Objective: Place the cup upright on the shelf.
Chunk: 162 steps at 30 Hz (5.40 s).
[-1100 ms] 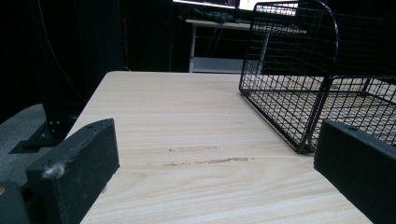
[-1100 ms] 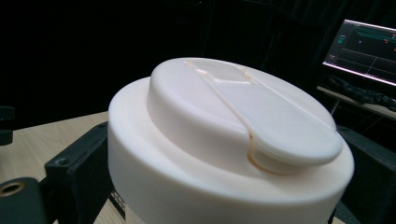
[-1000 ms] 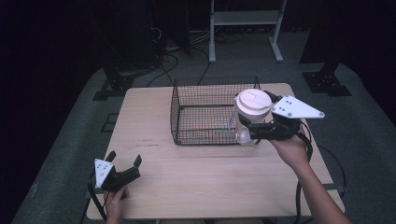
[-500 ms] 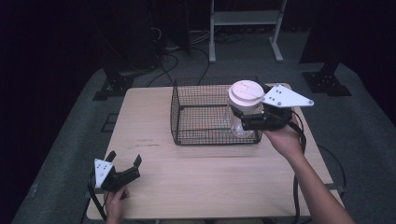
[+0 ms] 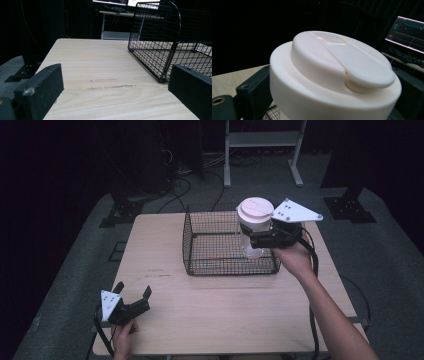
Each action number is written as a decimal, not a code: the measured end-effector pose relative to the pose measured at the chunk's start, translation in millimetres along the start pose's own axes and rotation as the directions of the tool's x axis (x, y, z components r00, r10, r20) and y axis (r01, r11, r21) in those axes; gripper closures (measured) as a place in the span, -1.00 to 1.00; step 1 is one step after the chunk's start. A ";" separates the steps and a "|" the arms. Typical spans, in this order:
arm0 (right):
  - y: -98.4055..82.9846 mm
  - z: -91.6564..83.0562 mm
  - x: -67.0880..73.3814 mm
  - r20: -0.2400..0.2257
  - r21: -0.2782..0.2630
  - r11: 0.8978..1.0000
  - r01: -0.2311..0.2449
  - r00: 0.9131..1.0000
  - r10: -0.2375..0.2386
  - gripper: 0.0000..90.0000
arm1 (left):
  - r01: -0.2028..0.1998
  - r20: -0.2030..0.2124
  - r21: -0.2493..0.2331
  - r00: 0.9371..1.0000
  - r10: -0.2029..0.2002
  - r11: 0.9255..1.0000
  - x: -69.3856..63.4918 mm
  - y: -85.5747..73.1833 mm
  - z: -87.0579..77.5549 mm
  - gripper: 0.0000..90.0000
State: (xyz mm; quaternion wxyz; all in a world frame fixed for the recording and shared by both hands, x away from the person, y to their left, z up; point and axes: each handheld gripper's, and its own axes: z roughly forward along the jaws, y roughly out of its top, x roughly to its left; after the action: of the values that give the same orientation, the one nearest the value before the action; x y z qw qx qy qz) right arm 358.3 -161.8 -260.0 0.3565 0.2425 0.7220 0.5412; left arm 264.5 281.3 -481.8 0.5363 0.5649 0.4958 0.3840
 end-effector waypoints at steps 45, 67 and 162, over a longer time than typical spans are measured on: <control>-54.1 108.6 -25.6 0.092 0.042 0.991 -0.126 0.988 0.121 -0.91 | 0.006 0.009 -0.006 1.000 -0.006 1.000 1.0 0.0 -0.4 -1.00; -89.0 139.5 -25.5 0.106 0.093 0.987 -0.127 0.987 0.117 -0.91 | 0.008 0.012 -0.009 1.000 -0.008 1.000 1.1 -0.1 -0.5 -1.00; -78.8 122.8 -33.9 0.089 0.088 0.980 -0.178 0.981 0.171 -0.94 | -0.002 0.014 -0.011 1.000 0.002 1.000 -0.6 -0.4 -1.2 -1.00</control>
State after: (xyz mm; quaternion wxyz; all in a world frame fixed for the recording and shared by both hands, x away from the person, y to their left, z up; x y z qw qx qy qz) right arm 477.9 -135.4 -346.2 0.3246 0.3433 0.7078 0.5252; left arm 263.1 281.0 -482.0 0.5423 0.5653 0.4893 0.3833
